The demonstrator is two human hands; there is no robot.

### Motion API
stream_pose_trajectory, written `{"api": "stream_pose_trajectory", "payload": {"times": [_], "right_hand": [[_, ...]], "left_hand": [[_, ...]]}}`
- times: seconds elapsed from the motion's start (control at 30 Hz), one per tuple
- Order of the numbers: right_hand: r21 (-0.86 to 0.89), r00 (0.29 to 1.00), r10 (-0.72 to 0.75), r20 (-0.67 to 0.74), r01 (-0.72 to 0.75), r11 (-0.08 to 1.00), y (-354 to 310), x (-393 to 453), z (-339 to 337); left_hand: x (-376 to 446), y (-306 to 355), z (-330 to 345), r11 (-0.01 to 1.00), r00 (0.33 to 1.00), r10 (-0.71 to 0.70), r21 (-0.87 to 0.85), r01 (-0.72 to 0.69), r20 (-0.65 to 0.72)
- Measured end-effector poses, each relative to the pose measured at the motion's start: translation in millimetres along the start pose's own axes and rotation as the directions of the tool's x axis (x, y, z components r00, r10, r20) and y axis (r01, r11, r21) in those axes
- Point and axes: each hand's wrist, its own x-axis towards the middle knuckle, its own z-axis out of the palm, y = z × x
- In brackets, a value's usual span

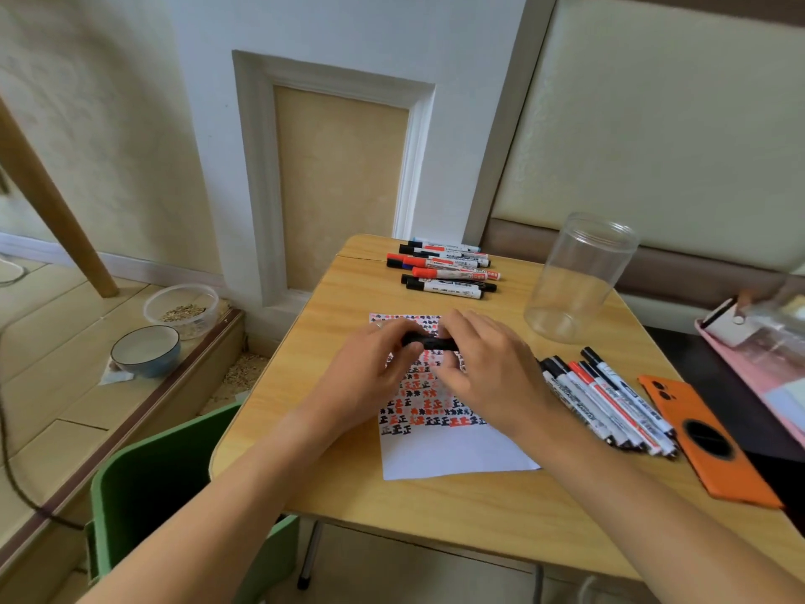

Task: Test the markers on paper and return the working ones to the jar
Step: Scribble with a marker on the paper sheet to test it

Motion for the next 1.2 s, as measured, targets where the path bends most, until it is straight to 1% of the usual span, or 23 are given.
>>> {"api": "stream_pose_trajectory", "payload": {"times": [0.13, 0.23, 0.37, 0.53, 0.6, 0.83, 0.97, 1.13, 1.2], "right_hand": [[0.218, 0.98, 0.103, 0.17, -0.14, 0.966, 0.4, -10.0, -13.6], [0.343, 0.966, 0.121, 0.227, -0.196, 0.919, 0.1, -12.2, -18.5], [0.379, 0.943, 0.154, 0.295, -0.263, 0.887, -7.0, -15.7, -24.3], [0.404, 0.894, 0.183, 0.408, -0.357, 0.842, -19.5, -17.3, -31.5], [0.401, 0.876, 0.191, 0.443, -0.384, 0.831, -22.2, -16.0, -33.6], [0.447, 0.871, 0.211, 0.444, -0.419, 0.791, -23.9, -13.4, -37.6], [0.435, 0.857, 0.211, 0.47, -0.433, 0.79, -20.6, -13.6, -36.5], [0.455, 0.855, 0.249, 0.456, -0.464, 0.76, -12.0, -18.8, -35.0], [0.445, 0.85, 0.256, 0.461, -0.471, 0.761, -8.9, -21.8, -32.0]], "left_hand": [[-7.7, 13.4, -3.5, 0.998, 0.998, 0.055, -0.014, -0.055, 0.007], [-12.0, 19.7, -9.4, 0.997, 0.997, 0.075, -0.002, -0.075, 0.017], [-19.8, 21.3, -12.6, 0.991, 0.994, 0.106, 0.077, -0.107, 0.011], [-31.6, 21.9, -14.6, 0.967, 0.99, 0.139, 0.216, -0.135, -0.005], [-33.6, 23.1, -16.3, 0.959, 0.988, 0.154, 0.247, -0.143, -0.025], [-32.4, 23.5, -18.2, 0.947, 0.98, 0.196, 0.268, -0.179, -0.038], [-29.4, 21.9, -13.6, 0.944, 0.979, 0.202, 0.27, -0.189, -0.022], [-23.1, 23.0, -9.3, 0.939, 0.976, 0.217, 0.276, -0.204, -0.019], [-20.7, 21.8, -6.2, 0.938, 0.981, 0.196, 0.296, -0.183, -0.015]]}}
